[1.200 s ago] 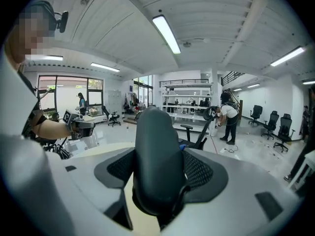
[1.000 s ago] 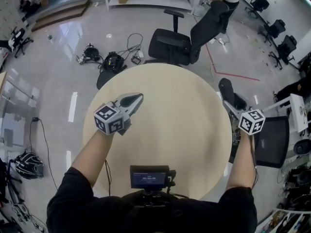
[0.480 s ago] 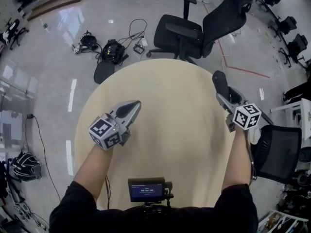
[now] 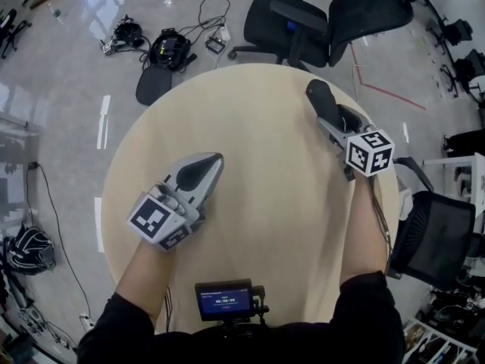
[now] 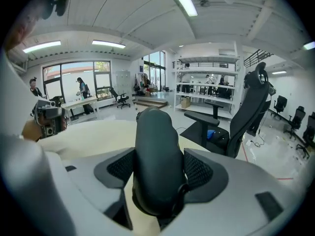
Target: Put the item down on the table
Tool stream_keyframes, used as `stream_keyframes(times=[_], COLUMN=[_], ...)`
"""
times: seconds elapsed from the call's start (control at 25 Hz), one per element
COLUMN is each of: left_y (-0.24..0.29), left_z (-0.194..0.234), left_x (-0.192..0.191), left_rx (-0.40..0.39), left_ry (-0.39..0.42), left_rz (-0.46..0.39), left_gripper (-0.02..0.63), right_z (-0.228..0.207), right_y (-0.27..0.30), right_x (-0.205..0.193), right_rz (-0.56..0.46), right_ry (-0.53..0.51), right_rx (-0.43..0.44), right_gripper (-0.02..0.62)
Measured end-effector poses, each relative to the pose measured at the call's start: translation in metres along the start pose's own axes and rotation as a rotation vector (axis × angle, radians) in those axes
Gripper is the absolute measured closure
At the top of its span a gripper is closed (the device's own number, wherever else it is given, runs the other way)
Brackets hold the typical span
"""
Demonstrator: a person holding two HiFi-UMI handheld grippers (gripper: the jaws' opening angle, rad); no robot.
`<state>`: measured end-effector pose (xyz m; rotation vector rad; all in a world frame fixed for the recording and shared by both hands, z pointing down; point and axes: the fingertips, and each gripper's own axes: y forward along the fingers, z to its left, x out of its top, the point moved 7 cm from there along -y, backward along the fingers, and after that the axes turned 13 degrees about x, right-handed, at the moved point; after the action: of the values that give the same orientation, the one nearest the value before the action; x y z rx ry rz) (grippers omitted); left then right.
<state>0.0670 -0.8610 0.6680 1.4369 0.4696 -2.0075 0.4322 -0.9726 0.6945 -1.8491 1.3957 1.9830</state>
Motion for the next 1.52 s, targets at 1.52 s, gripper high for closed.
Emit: stream_keyframes(times=[1.52], left_y=[-0.107], left_z=[-0.118], left_x=[0.07], left_rx=[-0.059], left_ry=[0.062], left_rz=[0.058], left_gripper=[0.604], right_z=[0.135], right_y=[-0.195], right_x=[0.003], right_rz=[-0.134], right_ry=[0.096], right_rx=[0.004], right_gripper=[0.37])
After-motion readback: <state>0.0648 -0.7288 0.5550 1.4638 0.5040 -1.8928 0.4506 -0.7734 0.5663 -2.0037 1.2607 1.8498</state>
